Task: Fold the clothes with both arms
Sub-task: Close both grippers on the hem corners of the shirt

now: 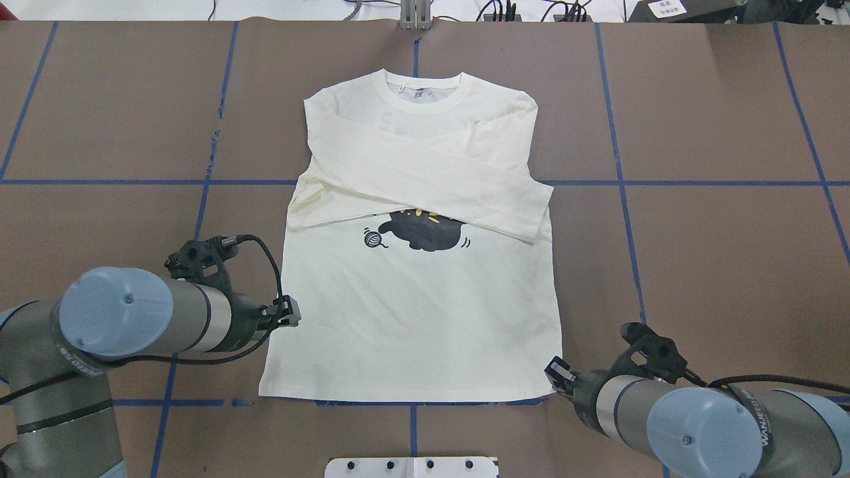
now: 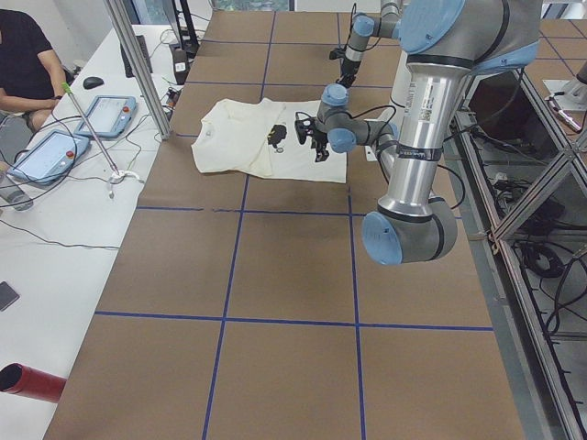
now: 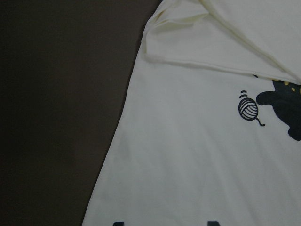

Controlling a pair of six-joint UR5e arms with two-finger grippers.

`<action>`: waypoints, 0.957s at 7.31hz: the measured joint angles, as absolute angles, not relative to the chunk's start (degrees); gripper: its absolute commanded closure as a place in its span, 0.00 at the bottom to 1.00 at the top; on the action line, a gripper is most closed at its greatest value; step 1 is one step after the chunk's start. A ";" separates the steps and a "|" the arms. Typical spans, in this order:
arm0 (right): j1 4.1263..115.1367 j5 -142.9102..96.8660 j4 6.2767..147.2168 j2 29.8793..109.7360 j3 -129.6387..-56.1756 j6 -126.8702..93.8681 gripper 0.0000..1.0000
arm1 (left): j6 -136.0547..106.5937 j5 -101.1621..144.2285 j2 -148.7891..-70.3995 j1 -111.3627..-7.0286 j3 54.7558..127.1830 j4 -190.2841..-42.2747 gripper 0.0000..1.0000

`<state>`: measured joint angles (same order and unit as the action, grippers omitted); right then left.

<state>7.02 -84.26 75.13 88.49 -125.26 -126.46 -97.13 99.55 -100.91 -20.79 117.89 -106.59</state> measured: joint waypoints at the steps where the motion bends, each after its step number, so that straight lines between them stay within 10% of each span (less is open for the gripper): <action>1: 7.68 -84.82 75.11 88.40 -125.32 -126.36 1.00 | -98.38 99.23 -100.35 -19.66 118.23 -105.33 0.39; 7: 8.40 -85.34 75.13 88.35 -126.00 -126.30 1.00 | -99.25 98.97 -100.24 -14.34 118.31 -97.42 0.43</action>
